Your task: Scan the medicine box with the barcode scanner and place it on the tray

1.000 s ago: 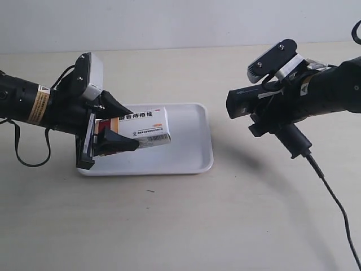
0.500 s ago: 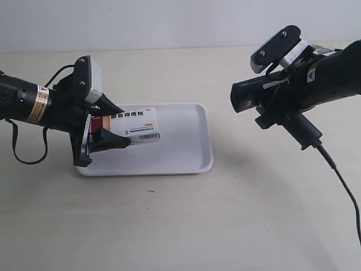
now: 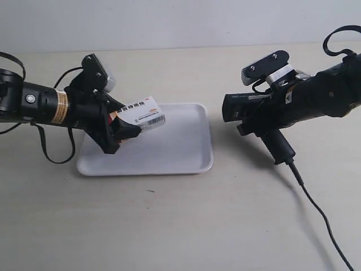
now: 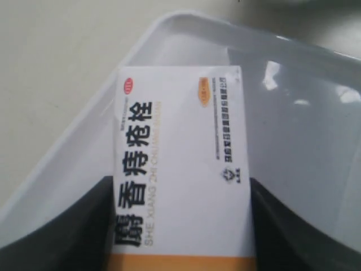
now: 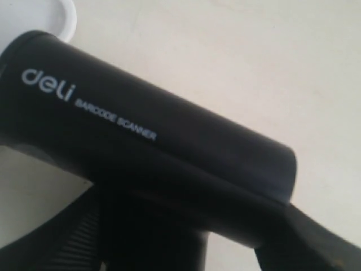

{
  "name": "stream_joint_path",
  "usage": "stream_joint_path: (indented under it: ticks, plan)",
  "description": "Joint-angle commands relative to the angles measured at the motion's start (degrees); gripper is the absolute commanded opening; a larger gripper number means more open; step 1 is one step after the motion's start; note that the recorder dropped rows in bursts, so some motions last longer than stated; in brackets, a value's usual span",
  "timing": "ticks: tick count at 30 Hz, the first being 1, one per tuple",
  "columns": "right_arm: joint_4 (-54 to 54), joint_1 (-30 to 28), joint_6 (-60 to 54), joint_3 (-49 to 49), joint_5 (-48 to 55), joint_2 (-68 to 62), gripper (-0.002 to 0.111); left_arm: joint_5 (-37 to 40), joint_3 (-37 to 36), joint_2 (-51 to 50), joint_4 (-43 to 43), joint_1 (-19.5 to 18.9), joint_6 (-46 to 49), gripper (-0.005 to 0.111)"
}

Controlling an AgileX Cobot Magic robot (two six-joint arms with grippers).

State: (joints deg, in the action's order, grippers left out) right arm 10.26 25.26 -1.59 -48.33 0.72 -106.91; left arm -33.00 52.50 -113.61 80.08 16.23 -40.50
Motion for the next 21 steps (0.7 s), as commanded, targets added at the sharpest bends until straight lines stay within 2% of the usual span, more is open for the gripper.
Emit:
stream_joint_path:
  ticks: [1, 2, 4, 6, 8, 10, 12, 13, 14, 16, 18, 19, 21]
  plan:
    - [-1.0, -0.4, 3.3, -0.7, -1.6, -1.8, 0.000, 7.3, 1.8, -1.9, -4.3, 2.9, -0.7, 0.000]
    - [-1.8, -0.4, 3.3, -0.7, -1.5, -2.1, 0.000, 8.4, 1.8, -2.4, -4.3, 3.2, -0.7, 0.001]
    - [-2.7, -0.4, 3.2, -0.7, -1.4, -2.5, 0.000, 8.7, 2.6, -4.2, -4.0, 3.1, -0.8, 0.011]
    - [-3.0, -0.4, 3.3, -0.7, -1.1, -2.5, 0.006, 8.7, 2.8, -5.1, -4.0, 3.1, -0.9, 0.035]
    - [-5.8, -0.4, 3.3, -0.7, -1.2, -2.5, 0.033, 8.7, 2.8, -4.9, -3.7, 3.1, -2.2, 0.080]
    - [-5.8, -0.4, 3.3, -0.7, -1.1, -2.5, 0.059, 8.7, 2.8, -4.2, 0.2, 3.1, -2.4, 0.105]
    - [-5.8, -0.4, 3.3, -0.7, -1.1, -1.2, 0.085, 8.7, 2.8, -1.5, 4.9, 3.1, -8.2, 0.105]
    - [-5.8, -0.4, 3.3, -0.7, -0.7, -0.2, 0.091, 8.7, 2.8, 0.4, 6.6, 3.1, -10.6, 0.105]
    - [-5.8, -0.4, 3.3, -0.7, 1.5, 3.1, 0.096, 8.7, 2.8, 3.6, 9.6, 3.1, -17.1, 0.105]
    - [-5.8, -0.2, 3.3, -0.7, 8.1, 11.4, 0.094, 7.4, 2.7, 11.6, 19.9, 3.1, -29.9, 0.103]
    - [-6.4, -0.1, 3.3, -0.7, 13.2, 19.3, 0.088, 5.5, 1.7, 17.7, 19.9, 3.0, -35.6, 0.096]
    - [-7.2, 0.0, 3.2, -0.7, 15.3, 23.4, 0.082, 4.8, 1.0, 20.3, 19.9, 2.9, -36.5, 0.088]
    - [-7.5, 0.0, 3.2, -0.1, 16.8, 31.9, 0.063, 3.3, -1.0, 26.6, 19.9, 2.8, -36.7, 0.065]
